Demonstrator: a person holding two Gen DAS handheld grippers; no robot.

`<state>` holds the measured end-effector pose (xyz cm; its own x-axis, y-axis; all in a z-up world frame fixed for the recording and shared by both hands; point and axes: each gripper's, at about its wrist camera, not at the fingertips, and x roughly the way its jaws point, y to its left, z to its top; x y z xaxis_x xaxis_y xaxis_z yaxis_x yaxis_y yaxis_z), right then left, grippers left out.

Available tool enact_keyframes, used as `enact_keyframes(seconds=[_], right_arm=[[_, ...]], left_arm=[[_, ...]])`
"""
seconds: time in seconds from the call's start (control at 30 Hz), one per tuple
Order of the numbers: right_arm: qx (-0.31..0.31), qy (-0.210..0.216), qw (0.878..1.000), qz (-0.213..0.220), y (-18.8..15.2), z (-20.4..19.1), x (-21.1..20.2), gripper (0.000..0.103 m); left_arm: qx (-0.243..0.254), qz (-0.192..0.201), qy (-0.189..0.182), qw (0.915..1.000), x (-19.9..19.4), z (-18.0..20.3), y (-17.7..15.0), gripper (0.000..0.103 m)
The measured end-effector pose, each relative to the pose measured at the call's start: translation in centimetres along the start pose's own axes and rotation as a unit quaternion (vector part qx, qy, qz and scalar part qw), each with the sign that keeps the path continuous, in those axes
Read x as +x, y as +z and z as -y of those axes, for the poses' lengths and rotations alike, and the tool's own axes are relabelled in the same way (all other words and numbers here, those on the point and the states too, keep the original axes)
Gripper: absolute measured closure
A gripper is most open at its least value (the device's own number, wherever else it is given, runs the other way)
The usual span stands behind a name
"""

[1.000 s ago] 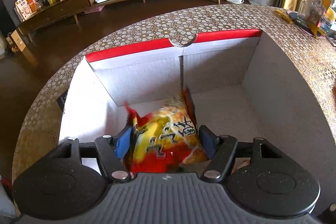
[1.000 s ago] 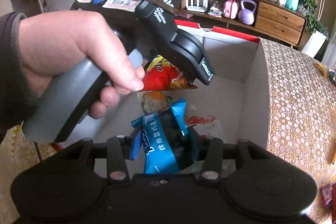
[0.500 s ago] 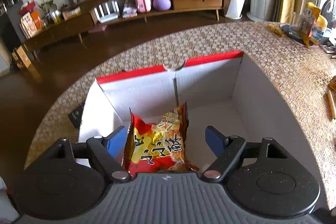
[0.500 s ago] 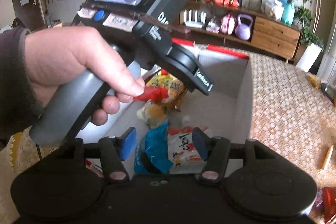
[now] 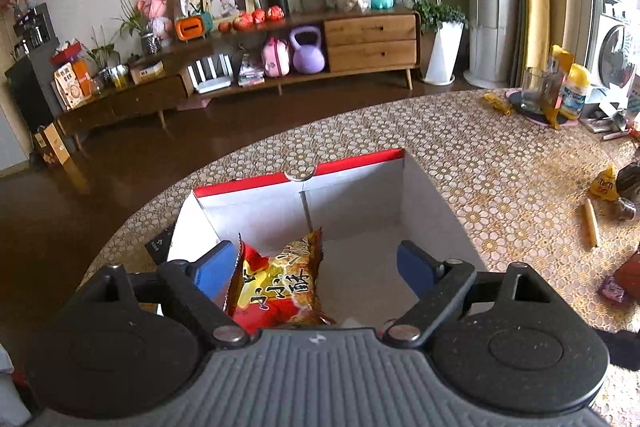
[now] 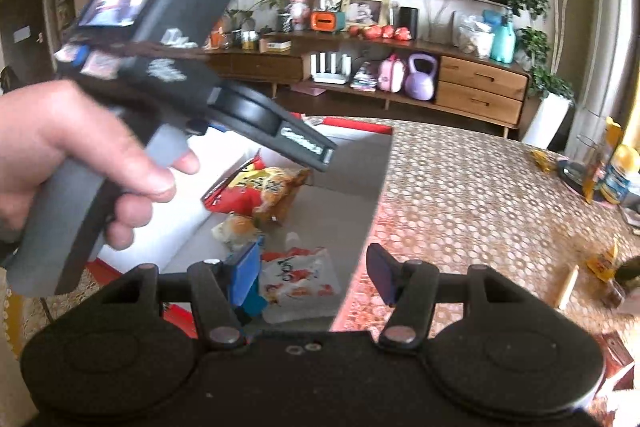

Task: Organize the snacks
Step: 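Move the left tool toward the brown Oreo bag while the right tool heads to the purple candy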

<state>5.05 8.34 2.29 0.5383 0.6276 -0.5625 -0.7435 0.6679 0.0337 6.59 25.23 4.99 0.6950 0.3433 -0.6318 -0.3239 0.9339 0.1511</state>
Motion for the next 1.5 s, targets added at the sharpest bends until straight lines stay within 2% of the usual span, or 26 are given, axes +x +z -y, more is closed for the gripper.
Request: enact_keyframes(seconds=[0.13, 0.27, 0.6, 0.67, 1.1, 1.5], right_arm=[[0.008, -0.009, 1.000, 0.011, -0.4, 1.1, -1.2, 0.044], [0.019, -0.024, 0.999, 0.020, -0.8, 2.2, -2.4, 0.042], [0.054, -0.069, 0.996, 0.025, -3.0, 5.9, -4.8, 0.039], [0.064, -0.079, 0.995, 0.024, -3.4, 6.8, -5.1, 0.039], [0.124, -0.153, 0.980, 0.019, -7.6, 12.7, -7.8, 0.034], [0.167, -0.212, 0.963, 0.003, -11.6, 17.0, -9.2, 0.031]], left_arm=[[-0.008, 0.010, -0.004, 0.9999, -1.3, 0.7, -0.3, 0.014], [-0.017, 0.023, -0.007, 0.9996, -2.3, 1.5, -0.6, 0.008], [-0.016, 0.041, -0.036, 0.9984, -4.3, 5.9, -1.8, 0.007], [-0.015, 0.045, -0.041, 0.9980, -4.6, 6.8, -2.1, 0.000], [0.005, 0.052, -0.097, 0.9939, -5.6, 12.4, -3.6, 0.000], [0.039, 0.049, -0.156, 0.9858, -5.0, 17.3, -5.4, 0.000]])
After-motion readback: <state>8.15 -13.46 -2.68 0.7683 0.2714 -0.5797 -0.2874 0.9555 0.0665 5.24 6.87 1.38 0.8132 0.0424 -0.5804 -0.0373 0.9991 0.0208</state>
